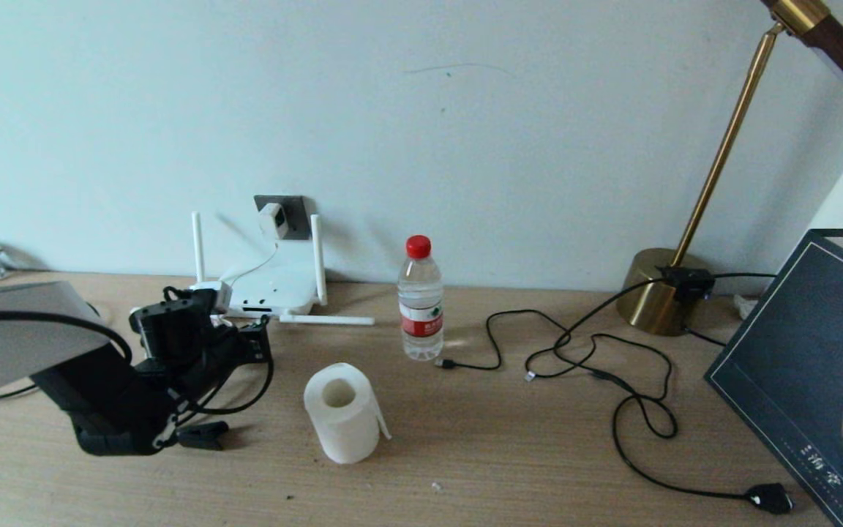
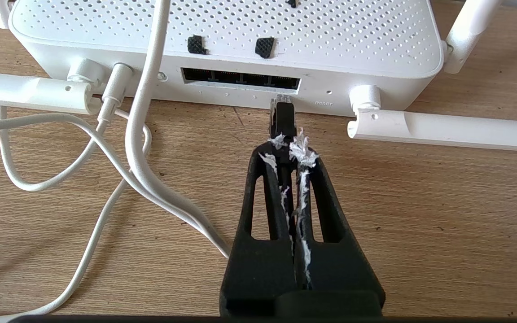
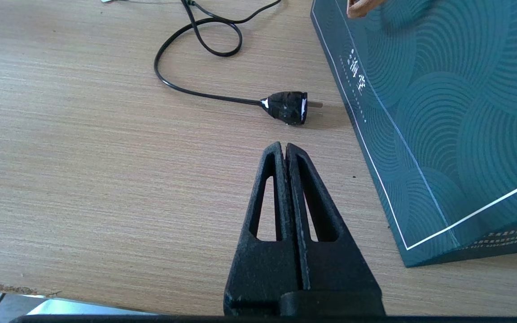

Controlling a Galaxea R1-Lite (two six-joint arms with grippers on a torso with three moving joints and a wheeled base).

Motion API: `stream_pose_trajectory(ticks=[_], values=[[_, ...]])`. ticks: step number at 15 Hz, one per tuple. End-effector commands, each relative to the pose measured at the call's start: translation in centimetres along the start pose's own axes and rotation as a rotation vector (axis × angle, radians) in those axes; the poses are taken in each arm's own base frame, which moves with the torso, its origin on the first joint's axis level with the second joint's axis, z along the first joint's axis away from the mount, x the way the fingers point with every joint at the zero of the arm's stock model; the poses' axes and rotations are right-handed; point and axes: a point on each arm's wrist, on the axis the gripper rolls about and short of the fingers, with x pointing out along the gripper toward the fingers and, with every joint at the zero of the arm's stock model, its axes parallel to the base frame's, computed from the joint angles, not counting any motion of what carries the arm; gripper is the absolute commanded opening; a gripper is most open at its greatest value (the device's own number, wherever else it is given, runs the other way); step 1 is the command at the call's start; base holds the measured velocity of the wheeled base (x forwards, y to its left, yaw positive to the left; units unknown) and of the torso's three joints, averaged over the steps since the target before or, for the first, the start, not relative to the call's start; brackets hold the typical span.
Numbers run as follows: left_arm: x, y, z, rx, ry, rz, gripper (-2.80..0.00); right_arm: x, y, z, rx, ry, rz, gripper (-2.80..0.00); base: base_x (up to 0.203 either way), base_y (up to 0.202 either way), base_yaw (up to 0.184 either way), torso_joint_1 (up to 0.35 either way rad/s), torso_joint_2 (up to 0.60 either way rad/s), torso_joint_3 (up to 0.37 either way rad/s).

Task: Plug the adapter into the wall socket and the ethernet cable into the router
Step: Align cable and router interface

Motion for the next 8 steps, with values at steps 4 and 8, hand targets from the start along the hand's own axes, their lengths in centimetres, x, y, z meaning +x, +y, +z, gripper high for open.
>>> stream_pose_trajectory(ticks=[4, 8], values=[[0.32, -0.05, 0.27, 0.001, -0.019, -0.001, -2.8, 0.01, 0.0, -0.02, -0.001, 0.003, 0.0, -2.8, 0.0, 0.0, 0.0, 0.0, 0.0, 0.0], [0.54, -0.05, 0.29, 0.001, -0.023, -0.001, -2.8, 0.01, 0.0, -0.02, -0.001, 0.003, 0.0, -2.8, 0.0, 0.0, 0.0, 0.0, 0.0, 0.0]])
